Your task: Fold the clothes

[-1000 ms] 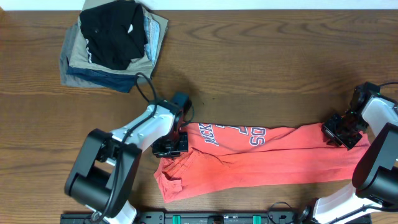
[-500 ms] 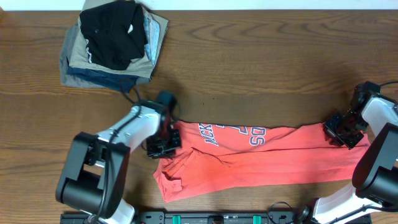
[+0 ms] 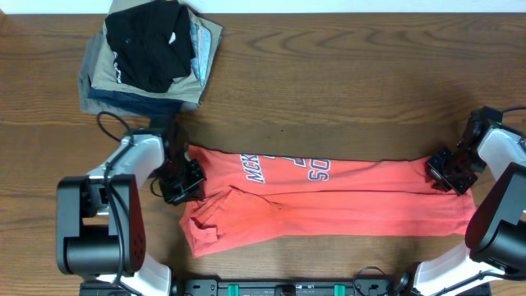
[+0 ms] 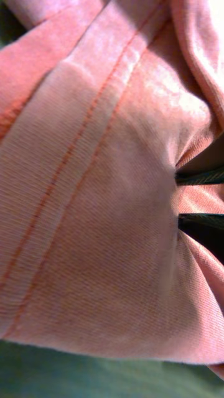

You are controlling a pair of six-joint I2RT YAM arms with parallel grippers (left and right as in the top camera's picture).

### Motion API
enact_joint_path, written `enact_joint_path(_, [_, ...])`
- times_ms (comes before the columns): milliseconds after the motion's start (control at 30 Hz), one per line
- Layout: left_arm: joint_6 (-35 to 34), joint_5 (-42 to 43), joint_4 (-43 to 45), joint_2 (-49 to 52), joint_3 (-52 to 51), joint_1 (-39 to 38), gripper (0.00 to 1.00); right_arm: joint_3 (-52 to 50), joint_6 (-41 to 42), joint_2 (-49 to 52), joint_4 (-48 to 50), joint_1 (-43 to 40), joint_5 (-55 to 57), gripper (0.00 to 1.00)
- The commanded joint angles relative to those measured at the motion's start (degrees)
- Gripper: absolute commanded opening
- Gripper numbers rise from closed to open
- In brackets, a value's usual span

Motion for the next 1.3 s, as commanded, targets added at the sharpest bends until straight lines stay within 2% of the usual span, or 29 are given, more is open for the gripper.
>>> enact_joint_path(0, [2.3, -12.9, -1.5, 3.0, 1.7, 3.1, 0.06, 1.3, -1.4, -1.1, 0.7, 0.2, -4.4, 0.18])
enact_joint_path(167, [3.3, -13.1, -9.2, 3.0, 9.0, 3.2, 0.06, 8.2, -2.3, -1.9, -3.7, -0.3, -6.8, 0.24])
enact_joint_path(267, [3.5, -13.7, -12.0, 2.9, 12.6, 3.2, 0.06, 13.7, -3.7, -2.4, -7.8, -1.8, -6.9, 0.41])
enact_joint_path(333, [3.5, -13.7, -12.1, 2.9, 13.6, 3.2, 0.11, 17.9, -4.6, -2.5, -10.8, -3.2, -6.9, 0.56])
enact_joint_path(367, [3.5, -13.7, -11.8, 2.9, 13.6, 3.2, 0.17, 19.9, -5.8, -2.5, -11.9, -3.9, -6.9, 0.73])
enact_joint_path(400, [3.5, -13.7, -11.7, 2.9, 13.6, 3.2, 0.25, 20.8, -6.6, -2.5, -12.3, -4.3, -6.9, 0.88])
enact_joint_path(433, [3.5, -13.7, -11.6, 2.9, 13.6, 3.2, 0.44, 21.5, -7.4, -2.5, -12.4, -4.8, -6.8, 0.99])
enact_joint_path(467, [3.5, -13.7, -11.5, 2.9, 13.6, 3.2, 0.66, 21.7, -7.7, -2.5, -12.3, -5.5, -6.4, 0.99])
enact_joint_path(500, [3.5, -13.7, -11.5, 2.9, 13.6, 3.2, 0.83, 21.6, -7.3, -2.5, -12.3, -6.2, -5.4, 0.99])
enact_joint_path(533, [3.5, -13.7, -11.5, 2.9, 13.6, 3.2, 0.92, 21.3, -6.3, -2.4, -12.1, -7.0, -4.2, 0.99])
enact_joint_path(600, [3.5, -13.7, -11.5, 2.9, 13.6, 3.2, 0.98, 19.9, -5.4, -2.4, -10.6, -9.0, -2.7, 0.99])
enact_joint_path(867, [3.5, -13.7, -11.0, 2.9, 13.4, 3.2, 0.98, 9.7, -11.1, -2.3, -5.8, -17.2, -9.3, 0.99])
enact_joint_path(1100, [3.5, -13.7, -10.4, 2.9, 13.4, 3.2, 0.98, 0.1, -18.0, -2.3, -1.5, -17.8, -16.5, 0.98])
enact_joint_path(1267, [3.5, -13.7, -10.4, 2.9, 13.4, 3.2, 0.98, -2.6, -19.1, -2.3, -2.1, -17.8, -17.1, 0.98])
